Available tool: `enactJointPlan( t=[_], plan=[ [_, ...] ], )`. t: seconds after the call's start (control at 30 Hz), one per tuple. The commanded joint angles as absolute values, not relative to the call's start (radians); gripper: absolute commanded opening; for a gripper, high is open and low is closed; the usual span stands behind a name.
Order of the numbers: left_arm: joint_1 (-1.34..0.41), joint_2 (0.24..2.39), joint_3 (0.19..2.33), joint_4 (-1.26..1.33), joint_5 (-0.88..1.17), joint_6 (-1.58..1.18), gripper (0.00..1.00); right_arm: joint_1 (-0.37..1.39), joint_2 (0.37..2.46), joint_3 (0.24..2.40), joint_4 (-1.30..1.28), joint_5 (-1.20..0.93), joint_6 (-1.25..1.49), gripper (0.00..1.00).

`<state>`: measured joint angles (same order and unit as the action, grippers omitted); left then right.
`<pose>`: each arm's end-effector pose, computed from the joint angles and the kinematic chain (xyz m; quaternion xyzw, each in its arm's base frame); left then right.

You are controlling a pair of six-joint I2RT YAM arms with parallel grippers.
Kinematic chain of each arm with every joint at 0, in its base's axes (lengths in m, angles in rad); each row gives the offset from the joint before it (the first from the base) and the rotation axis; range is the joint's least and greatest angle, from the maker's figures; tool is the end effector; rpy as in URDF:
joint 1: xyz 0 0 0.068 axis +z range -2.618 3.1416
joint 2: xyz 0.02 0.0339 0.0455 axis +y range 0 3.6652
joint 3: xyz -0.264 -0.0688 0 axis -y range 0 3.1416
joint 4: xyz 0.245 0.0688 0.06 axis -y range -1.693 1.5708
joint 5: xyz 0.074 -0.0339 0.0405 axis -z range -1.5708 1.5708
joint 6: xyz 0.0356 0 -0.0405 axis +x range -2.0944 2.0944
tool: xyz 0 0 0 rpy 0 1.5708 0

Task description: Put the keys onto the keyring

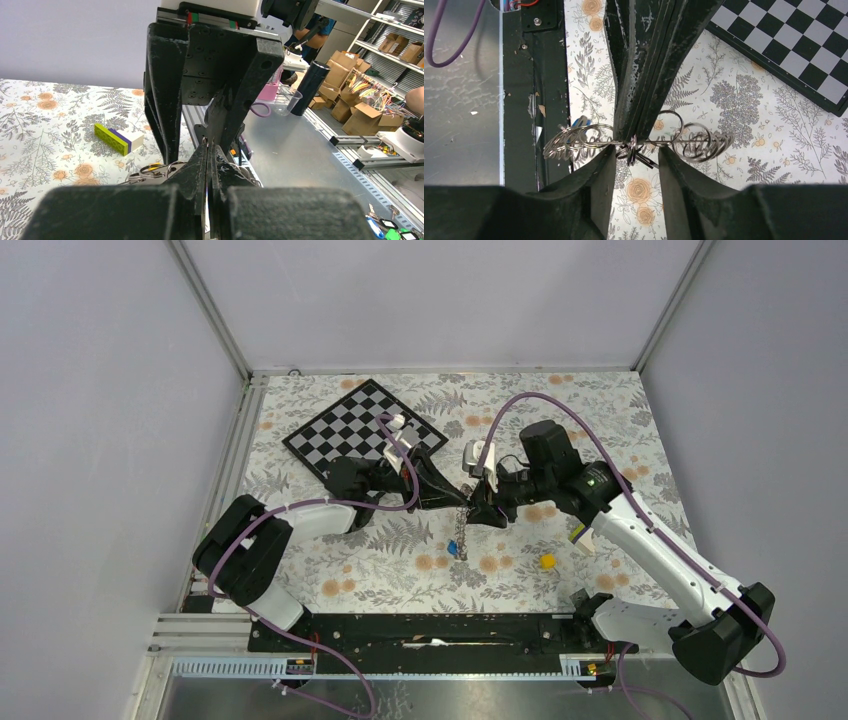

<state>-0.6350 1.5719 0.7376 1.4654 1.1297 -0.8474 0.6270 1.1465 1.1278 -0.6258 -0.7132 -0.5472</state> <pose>0.2235 -0.2047 0.2889 0.4341 0.4309 -0.6873 0.3919 0.1791 0.1585 0.3489 -0.5943 0.6116 0.3288 0.4059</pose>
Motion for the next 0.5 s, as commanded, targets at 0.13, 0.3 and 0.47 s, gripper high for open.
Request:
enactJointPlan(
  t=[0.13, 0.3, 0.47],
  plan=[
    [-0.631, 1.526, 0.740, 1.591, 1.108, -0.849, 0.00, 0.615, 1.122, 1.112, -0.575, -0.787, -0.530, 0.28],
    [-0.626, 1.532, 0.736, 1.591, 1.108, -0.840, 0.00, 0.606, 1.114, 1.103, -0.572, -0.777, -0.521, 0.15],
    [-0.615, 1.536, 0.735, 1.591, 1.107, -0.835, 0.00, 0.599, 1.095, 1.097, -0.585, -0.754, -0.529, 0.08]
  ],
)
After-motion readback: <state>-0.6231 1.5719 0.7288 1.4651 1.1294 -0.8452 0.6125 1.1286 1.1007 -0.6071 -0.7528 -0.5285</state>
